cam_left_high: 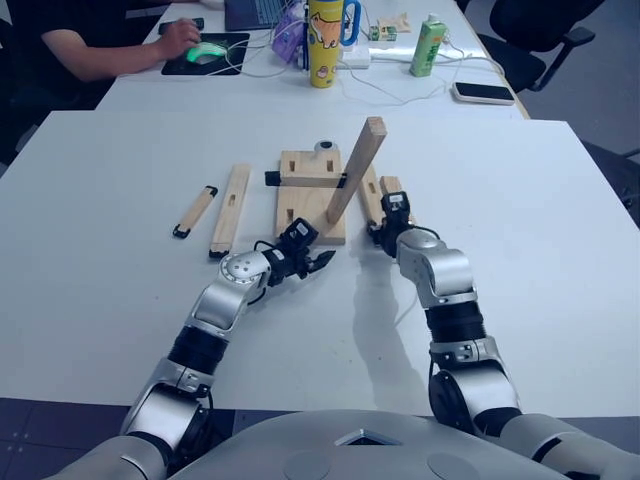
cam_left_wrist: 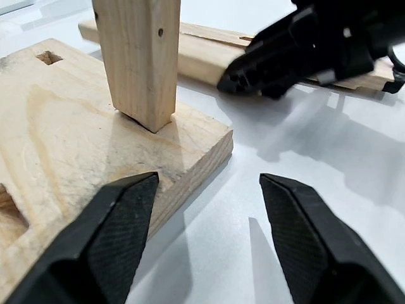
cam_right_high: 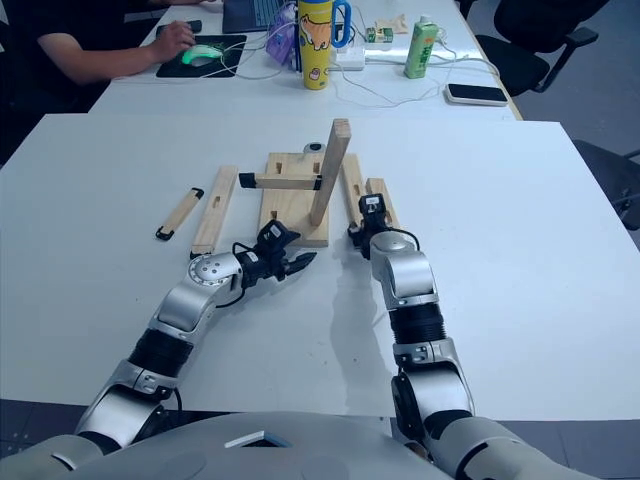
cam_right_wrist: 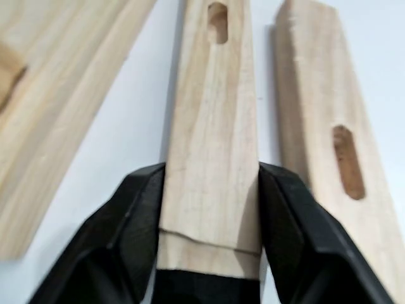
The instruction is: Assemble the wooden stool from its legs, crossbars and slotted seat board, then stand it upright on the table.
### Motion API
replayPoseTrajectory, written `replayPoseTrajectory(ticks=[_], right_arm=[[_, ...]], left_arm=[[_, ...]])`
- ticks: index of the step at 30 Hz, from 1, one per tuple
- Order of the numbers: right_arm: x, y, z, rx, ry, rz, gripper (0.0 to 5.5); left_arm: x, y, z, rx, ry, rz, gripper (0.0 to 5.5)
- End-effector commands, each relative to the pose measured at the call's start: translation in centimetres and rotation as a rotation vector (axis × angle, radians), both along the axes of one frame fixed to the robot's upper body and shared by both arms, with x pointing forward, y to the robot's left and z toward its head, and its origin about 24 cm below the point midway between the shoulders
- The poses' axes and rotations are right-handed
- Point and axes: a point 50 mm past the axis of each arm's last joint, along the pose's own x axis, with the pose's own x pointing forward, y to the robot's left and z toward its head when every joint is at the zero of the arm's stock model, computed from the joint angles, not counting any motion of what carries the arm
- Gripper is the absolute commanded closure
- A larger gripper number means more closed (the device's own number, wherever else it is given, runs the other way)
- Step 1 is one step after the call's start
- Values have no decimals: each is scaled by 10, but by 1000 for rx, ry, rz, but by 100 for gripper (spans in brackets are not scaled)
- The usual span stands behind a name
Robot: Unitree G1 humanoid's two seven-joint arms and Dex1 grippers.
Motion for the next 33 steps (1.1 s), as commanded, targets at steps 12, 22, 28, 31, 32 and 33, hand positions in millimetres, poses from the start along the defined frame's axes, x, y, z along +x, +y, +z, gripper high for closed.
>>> replayPoseTrajectory(ticks=[12, 22, 28, 31, 32, 33], right_arm=[[31, -34, 122, 532, -621, 330, 342], [14, -36, 37, 245, -201, 437, 343], [18, -25, 52, 304, -257, 440, 343], [24, -22, 76, 364, -362, 418, 343], [25, -22, 85, 392, -400, 406, 343], [26, -23, 98, 410, -460, 401, 343]], left_arm=[[-10, 41, 15, -150, 106, -29, 254], [-12, 54, 12, -116, 125, 13, 254], [-14, 51, 7, -127, 135, 36, 254], [-14, 50, 5, -126, 137, 41, 254], [-14, 50, 5, -127, 139, 42, 254], [-14, 51, 5, -128, 139, 45, 254]])
